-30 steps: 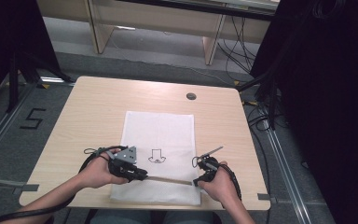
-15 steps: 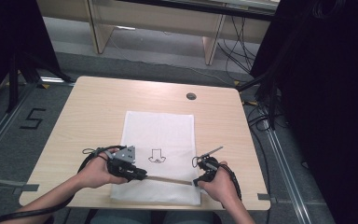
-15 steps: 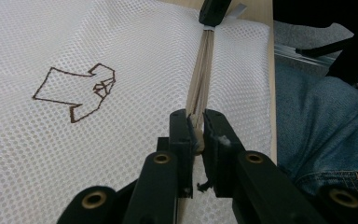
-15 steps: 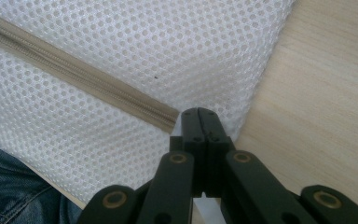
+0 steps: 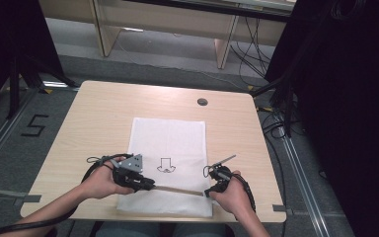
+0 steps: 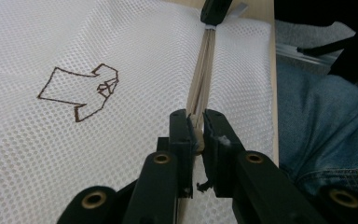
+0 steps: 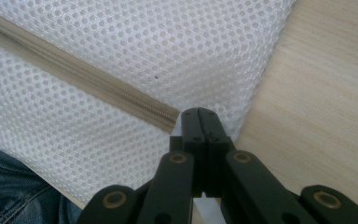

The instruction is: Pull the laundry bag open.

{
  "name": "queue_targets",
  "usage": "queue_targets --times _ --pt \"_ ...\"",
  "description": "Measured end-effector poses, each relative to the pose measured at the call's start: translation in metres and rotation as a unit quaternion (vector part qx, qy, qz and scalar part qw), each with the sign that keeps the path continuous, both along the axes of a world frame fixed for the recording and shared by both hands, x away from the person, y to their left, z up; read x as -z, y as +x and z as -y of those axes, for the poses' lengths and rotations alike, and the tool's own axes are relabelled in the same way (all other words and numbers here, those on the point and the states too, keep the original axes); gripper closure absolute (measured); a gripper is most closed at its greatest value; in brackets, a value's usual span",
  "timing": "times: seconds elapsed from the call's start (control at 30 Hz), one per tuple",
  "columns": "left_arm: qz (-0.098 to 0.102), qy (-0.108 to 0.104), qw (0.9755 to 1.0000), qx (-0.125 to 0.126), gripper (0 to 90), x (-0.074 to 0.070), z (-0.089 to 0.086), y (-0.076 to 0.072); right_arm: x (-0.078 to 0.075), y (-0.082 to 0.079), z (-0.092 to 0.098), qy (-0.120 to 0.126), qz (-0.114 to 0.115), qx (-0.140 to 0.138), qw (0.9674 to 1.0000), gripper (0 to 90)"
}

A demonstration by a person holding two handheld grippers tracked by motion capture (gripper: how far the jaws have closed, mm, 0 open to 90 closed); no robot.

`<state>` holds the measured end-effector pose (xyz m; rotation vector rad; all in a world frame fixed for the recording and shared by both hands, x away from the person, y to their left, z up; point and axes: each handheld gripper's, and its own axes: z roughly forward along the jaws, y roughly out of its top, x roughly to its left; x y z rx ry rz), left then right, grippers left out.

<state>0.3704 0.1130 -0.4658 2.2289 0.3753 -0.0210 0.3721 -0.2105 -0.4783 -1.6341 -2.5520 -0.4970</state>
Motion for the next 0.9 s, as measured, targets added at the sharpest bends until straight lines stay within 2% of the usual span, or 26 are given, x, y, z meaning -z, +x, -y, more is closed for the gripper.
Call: queue_targets --times 0.1,0.17,0.23,0.3,0.33,0.47,0.53,0.6,0.63,0.67,0.73,0.77,0.8,0.83,0.9 --pt "0.0 -0.008 1.0 0.0 81.7 0.0008 -0.0019 -0.0003 -0.0001 0.0001 -0.0002 0.0 -0.001 0.0 1.0 90.0" --pt "0.003 -0.002 1.0 -0.002 81.7 0.0003 -0.0015 -0.0013 0.0016 0.0002 -0.0002 0.002 0.009 -0.001 1.0 90.0" --pt "-0.001 -0.008 1.0 -0.001 81.7 -0.0001 -0.0019 -0.0008 0.0007 -0.0007 -0.0014 0.0 0.004 0.008 1.0 90.0" --pt "0.003 -0.004 1.0 -0.001 81.7 -0.0004 -0.0019 -0.0011 -0.0004 -0.0001 -0.0007 -0.003 -0.001 0.0 1.0 90.0" --pt "0.002 -0.003 1.0 -0.001 81.7 -0.0002 -0.002 -0.0012 0.0009 -0.0005 -0.0012 0.001 0.007 0.003 1.0 90.0" --pt "-0.002 -0.008 1.0 -0.004 81.7 0.0004 -0.0038 -0.001 -0.0002 0.0001 -0.0005 -0.001 0.0 -0.002 1.0 90.0" --pt "0.003 -0.003 1.0 0.0 81.7 -0.0001 -0.0032 -0.0013 -0.0004 -0.0001 -0.0007 -0.003 0.0 0.0 1.0 90.0" --pt "-0.001 -0.005 1.0 -0.001 81.7 0.0003 -0.0039 -0.0008 0.0001 0.0004 -0.0002 -0.001 0.002 -0.004 1.0 90.0" --pt "-0.001 -0.001 1.0 0.0 81.7 0.0005 -0.0044 -0.0006 0.0007 0.0006 0.0002 0.002 0.011 -0.011 0.9999 90.0" --pt "-0.007 -0.007 0.9999 -0.002 81.7 0.0009 -0.0049 -0.0005 -0.0005 -0.0002 -0.0008 0.003 0.001 -0.003 1.0 90.0" --pt "0.0 0.0 1.0 -0.001 81.7 0.0003 -0.0066 0.0002 0.0001 0.0003 -0.0001 0.001 -0.001 0.0 1.0 90.0" --pt "0.0 -0.005 1.0 -0.002 81.7 -0.0001 -0.0087 0.0002 0.0006 0.0007 0.0004 0.005 0.007 -0.009 0.9999 90.0" --pt "0.0 -0.005 1.0 -0.002 81.7 -0.0001 -0.0087 0.0002 -0.0002 -0.0001 -0.0005 0.005 0.002 -0.003 1.0 90.0" --pt "-0.009 -0.014 0.9999 -0.004 81.7 0.0005 -0.0089 -0.0003 -0.0002 -0.0001 -0.0005 0.005 0.002 -0.003 1.0 90.0" --pt "-0.004 -0.009 0.9999 -0.004 81.7 0.0001 -0.0095 -0.0007 -0.0001 0.0 -0.0004 0.005 0.003 -0.004 1.0 90.0"
